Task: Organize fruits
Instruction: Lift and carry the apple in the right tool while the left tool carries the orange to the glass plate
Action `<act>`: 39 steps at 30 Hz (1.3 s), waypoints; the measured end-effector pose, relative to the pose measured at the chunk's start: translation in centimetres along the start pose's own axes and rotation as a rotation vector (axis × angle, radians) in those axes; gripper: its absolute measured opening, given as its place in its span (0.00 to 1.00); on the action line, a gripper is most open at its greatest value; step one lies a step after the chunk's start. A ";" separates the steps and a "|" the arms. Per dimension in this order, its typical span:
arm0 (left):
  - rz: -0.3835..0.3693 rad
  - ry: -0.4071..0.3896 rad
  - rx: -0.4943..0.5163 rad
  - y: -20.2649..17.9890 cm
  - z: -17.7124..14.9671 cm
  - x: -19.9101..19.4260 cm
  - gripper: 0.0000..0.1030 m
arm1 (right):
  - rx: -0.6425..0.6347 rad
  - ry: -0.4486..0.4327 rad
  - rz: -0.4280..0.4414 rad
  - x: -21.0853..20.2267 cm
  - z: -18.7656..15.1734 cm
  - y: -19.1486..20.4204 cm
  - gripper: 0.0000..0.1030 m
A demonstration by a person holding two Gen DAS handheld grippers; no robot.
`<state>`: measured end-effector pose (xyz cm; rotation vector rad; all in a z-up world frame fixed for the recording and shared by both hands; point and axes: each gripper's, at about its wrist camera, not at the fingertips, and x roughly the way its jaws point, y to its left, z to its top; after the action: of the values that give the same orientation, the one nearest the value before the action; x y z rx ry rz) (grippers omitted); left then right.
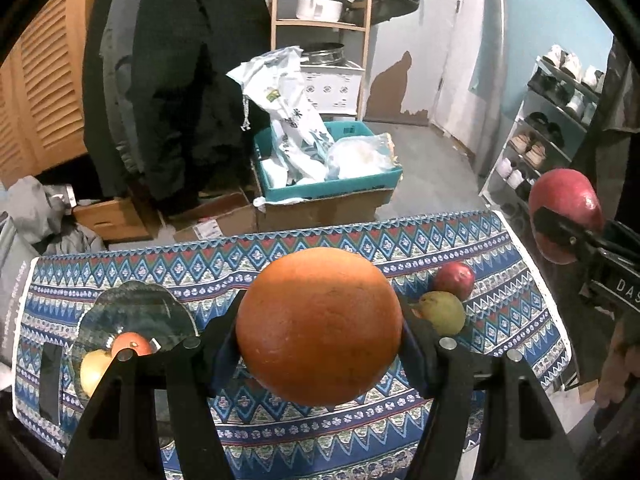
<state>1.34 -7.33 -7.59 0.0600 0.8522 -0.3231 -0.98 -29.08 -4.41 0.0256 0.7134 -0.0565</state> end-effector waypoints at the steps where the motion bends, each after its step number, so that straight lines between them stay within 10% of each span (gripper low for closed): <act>1: 0.003 0.000 -0.005 0.3 0.0 -0.1 0.67 | 0.001 -0.001 0.006 0.1 0.1 0.2 0.72; 39: 0.205 0.043 -0.239 15.3 -4.1 -1.2 0.67 | -0.187 0.070 0.250 5.6 2.0 18.4 0.72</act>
<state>2.25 8.23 -10.53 -0.0678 0.9141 -0.0262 5.61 -11.07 -6.48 -0.0623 0.7782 0.2517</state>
